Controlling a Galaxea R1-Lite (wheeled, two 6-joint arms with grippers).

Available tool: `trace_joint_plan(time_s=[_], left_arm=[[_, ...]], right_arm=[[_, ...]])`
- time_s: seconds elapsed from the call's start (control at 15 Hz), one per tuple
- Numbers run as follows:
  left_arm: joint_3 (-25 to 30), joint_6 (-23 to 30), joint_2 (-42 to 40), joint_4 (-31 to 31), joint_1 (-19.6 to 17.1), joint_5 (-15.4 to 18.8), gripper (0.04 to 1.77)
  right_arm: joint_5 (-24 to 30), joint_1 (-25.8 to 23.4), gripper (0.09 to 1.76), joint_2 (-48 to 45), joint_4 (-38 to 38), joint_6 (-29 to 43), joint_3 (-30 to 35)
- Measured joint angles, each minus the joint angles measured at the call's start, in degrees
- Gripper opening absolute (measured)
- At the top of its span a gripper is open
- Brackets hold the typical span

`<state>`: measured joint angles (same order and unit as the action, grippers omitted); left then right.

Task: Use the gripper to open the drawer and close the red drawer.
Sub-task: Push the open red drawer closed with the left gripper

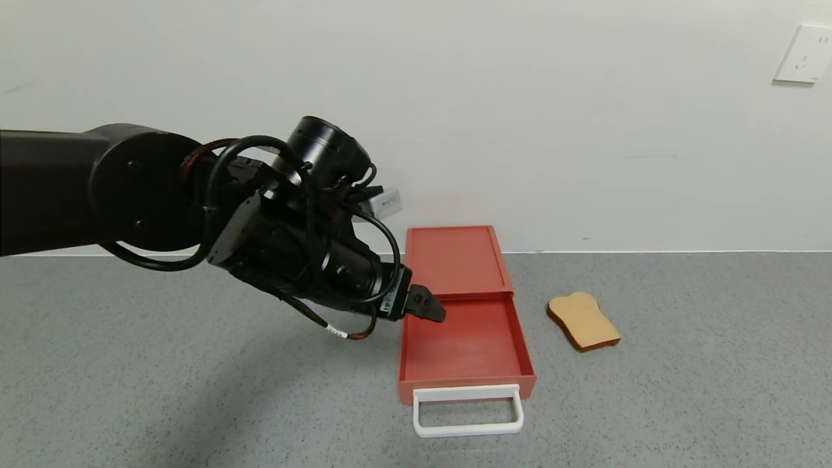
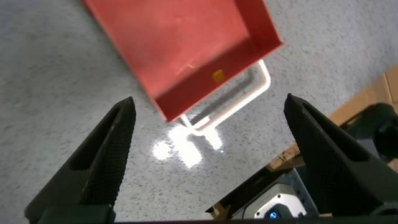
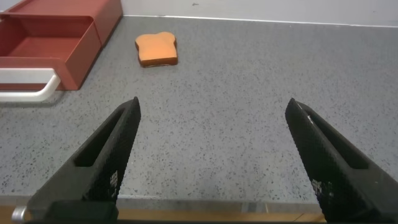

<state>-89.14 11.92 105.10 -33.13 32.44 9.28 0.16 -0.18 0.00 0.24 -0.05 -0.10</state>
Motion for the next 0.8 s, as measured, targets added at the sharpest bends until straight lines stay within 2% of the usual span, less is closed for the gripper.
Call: trace_joint_plan(time_s=[0.4,0.8], left_arm=[[1.2,0.5,-2.7,0.3,-3.6,-2.3,1.72],[2.1,2.4,-4.2,0.3,-5.4,-2.3,1.72]], right_arm=[[0.0,0.0,1.71,0.0,0.0,0.0,0.0],[0.0,0.0,1.71,0.0,0.0,0.0,0.0]])
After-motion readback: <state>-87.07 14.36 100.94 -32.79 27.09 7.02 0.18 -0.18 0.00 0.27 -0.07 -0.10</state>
